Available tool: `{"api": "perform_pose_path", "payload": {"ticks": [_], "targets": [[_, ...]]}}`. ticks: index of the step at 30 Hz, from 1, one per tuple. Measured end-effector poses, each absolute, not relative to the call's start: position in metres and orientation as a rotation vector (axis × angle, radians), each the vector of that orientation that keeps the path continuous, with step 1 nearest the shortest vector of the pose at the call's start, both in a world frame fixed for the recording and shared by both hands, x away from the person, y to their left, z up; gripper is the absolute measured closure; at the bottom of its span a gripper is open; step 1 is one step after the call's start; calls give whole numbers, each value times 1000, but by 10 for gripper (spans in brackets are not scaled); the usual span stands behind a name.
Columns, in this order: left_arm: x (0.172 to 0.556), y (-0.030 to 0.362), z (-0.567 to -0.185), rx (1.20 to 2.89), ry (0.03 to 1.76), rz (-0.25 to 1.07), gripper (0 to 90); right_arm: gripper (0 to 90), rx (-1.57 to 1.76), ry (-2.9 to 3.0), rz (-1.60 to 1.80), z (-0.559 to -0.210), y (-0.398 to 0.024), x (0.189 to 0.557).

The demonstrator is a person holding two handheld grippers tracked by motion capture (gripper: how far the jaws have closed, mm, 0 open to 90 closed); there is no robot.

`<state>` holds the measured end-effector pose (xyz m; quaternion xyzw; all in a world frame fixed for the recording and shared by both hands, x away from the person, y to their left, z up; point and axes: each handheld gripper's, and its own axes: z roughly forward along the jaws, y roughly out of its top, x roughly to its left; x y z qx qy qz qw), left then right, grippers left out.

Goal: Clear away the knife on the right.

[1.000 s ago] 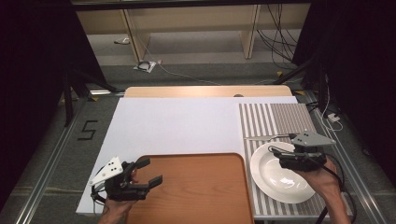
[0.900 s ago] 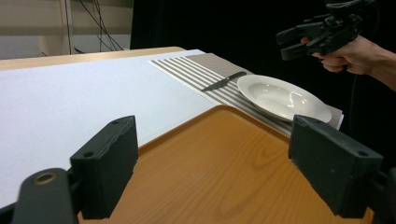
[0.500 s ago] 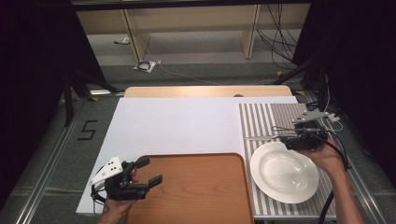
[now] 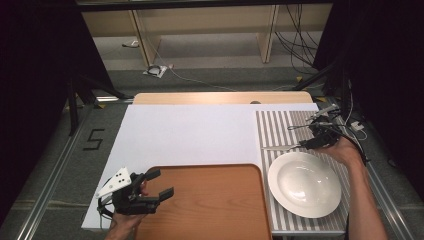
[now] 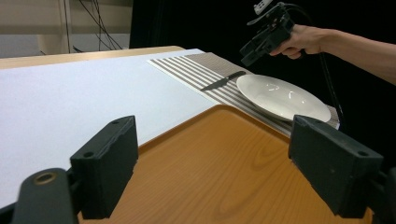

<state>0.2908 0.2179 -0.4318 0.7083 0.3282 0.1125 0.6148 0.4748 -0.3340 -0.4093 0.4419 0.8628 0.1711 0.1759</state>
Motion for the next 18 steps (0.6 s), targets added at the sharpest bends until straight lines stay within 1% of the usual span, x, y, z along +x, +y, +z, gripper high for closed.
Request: {"api": "perform_pose_path", "payload": {"ticks": [2,11,14,17,18], "targets": [[291,218,-432,1634,755,259,159,376,1244,2488,399,-417,-333,484],[291,218,-432,1634,760,256,159,386,1250,2563,290,-434,-323,504],[291,218,-432,1628,759,257,159,424,1228,2581,218,-441,-320,508],[291,218,-432,1628,758,256,159,430,1226,2602,189,-443,-319,509],[290,218,-432,1631,754,256,159,446,1214,2606,170,-444,-319,510]]}}
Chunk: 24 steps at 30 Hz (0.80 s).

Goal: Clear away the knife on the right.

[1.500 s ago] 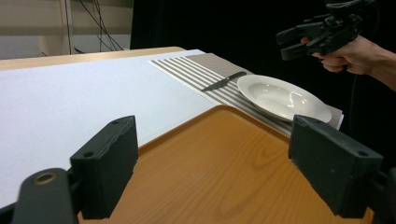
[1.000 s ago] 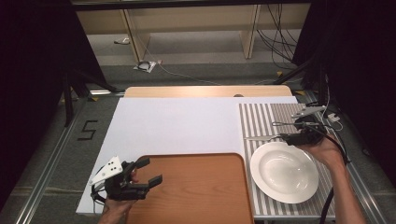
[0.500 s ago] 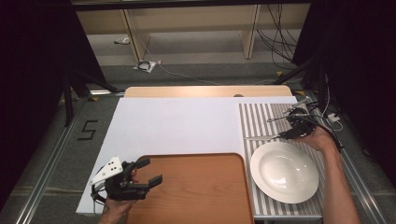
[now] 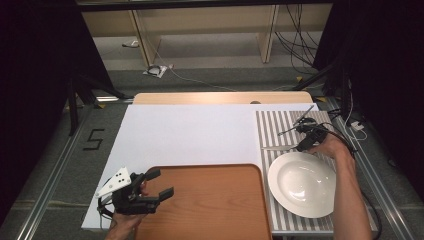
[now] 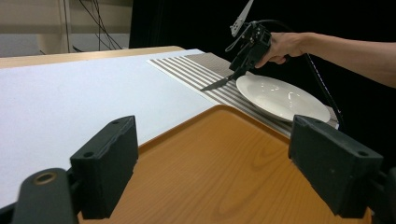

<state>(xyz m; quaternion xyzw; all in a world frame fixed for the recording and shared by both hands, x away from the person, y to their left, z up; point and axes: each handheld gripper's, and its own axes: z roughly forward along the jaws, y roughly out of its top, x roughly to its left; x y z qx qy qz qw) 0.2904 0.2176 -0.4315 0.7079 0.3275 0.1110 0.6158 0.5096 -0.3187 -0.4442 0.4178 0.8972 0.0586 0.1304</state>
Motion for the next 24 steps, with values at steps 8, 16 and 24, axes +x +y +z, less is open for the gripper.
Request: {"api": "perform_pose_path", "payload": {"ticks": [8,16,24], "targets": [[290,216,-432,1637,749,250,159,464,1181,2633,105,-450,-320,513],[290,216,-432,1641,750,251,159,463,1172,2642,109,-450,-321,516],[290,216,-432,1640,751,250,159,424,1202,2645,116,-451,-325,520]]}}
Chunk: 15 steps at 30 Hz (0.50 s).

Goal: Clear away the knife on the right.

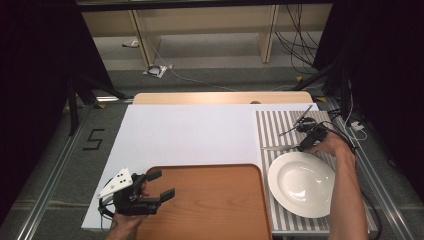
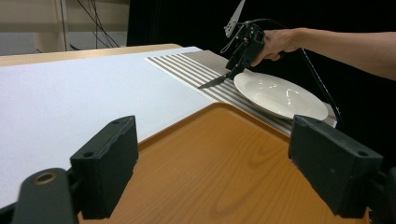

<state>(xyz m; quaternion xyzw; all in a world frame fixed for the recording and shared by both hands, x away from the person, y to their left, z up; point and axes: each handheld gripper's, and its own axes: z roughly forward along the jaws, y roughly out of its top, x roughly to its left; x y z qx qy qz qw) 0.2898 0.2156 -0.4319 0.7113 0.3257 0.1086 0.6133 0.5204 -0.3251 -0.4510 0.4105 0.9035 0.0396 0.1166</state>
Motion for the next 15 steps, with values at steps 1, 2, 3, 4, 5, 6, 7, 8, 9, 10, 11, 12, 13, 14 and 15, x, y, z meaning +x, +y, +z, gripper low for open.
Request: {"api": "perform_pose_path", "payload": {"ticks": [1,2,3,4,5,6,7,8,9,10,11,12,13,14,15], "targets": [[290,216,-432,1639,751,250,159,424,1202,2645,116,-451,-325,520],[290,216,-432,1639,750,250,159,424,1202,2649,115,-451,-326,521],[290,216,-432,1639,750,249,159,424,1200,2650,117,-451,-326,521],[290,216,-432,1639,750,249,159,425,1203,2650,116,-451,-325,521],[289,216,-432,1638,750,248,160,427,1197,2653,112,-451,-325,521],[289,216,-432,1639,750,248,160,428,1178,2657,102,-451,-324,521],[289,216,-432,1640,749,247,159,430,1174,2658,102,-451,-323,521],[289,216,-432,1641,748,248,159,433,1177,2660,93,-451,-323,521],[290,216,-432,1641,748,248,159,441,1177,2663,90,-451,-323,522],[290,215,-432,1641,749,247,159,444,1163,2671,88,-451,-323,522],[290,215,-432,1641,749,247,159,444,1163,2671,88,-451,-323,522],[290,215,-432,1641,749,247,159,444,1165,2673,88,-451,-323,522],[290,215,-432,1641,749,247,159,446,1166,2674,86,-451,-322,523],[290,215,-432,1641,750,246,159,450,1166,2675,89,-451,-322,523],[290,215,-432,1641,750,245,160,456,1154,2680,87,-451,-322,522]]}}
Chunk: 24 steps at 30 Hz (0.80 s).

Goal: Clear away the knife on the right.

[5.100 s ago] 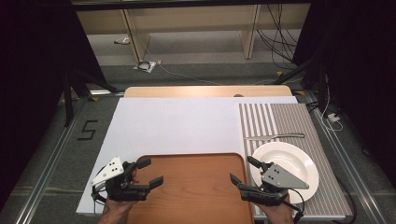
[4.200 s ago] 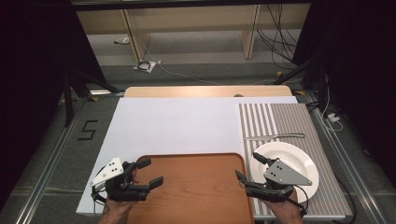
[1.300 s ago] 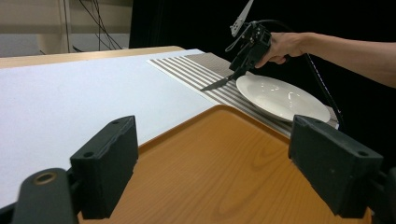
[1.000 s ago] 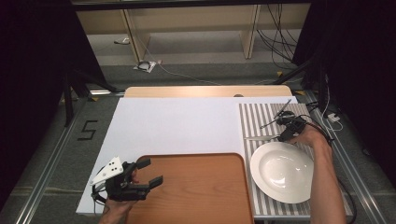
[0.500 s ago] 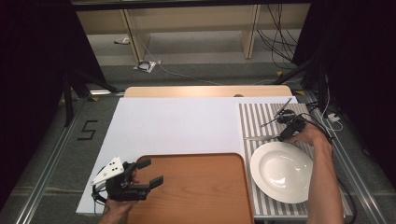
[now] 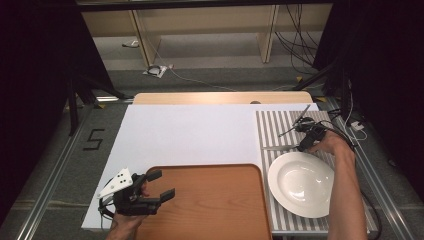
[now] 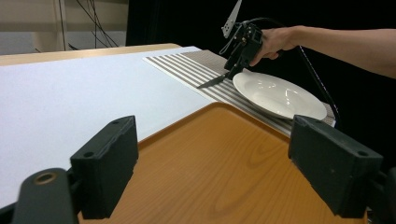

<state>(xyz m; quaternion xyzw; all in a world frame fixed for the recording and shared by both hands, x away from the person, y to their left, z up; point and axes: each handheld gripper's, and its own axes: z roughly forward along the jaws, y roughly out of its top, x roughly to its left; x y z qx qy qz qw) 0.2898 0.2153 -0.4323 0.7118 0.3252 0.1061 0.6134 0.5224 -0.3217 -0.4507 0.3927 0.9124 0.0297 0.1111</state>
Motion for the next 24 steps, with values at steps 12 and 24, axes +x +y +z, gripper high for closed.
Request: {"api": "perform_pose_path", "payload": {"ticks": [12,24], "targets": [[289,214,-433,1644,747,240,161,526,1161,2705,116,-450,-323,522],[289,215,-432,1644,747,246,161,690,1113,2744,86,-450,-316,519]]}}
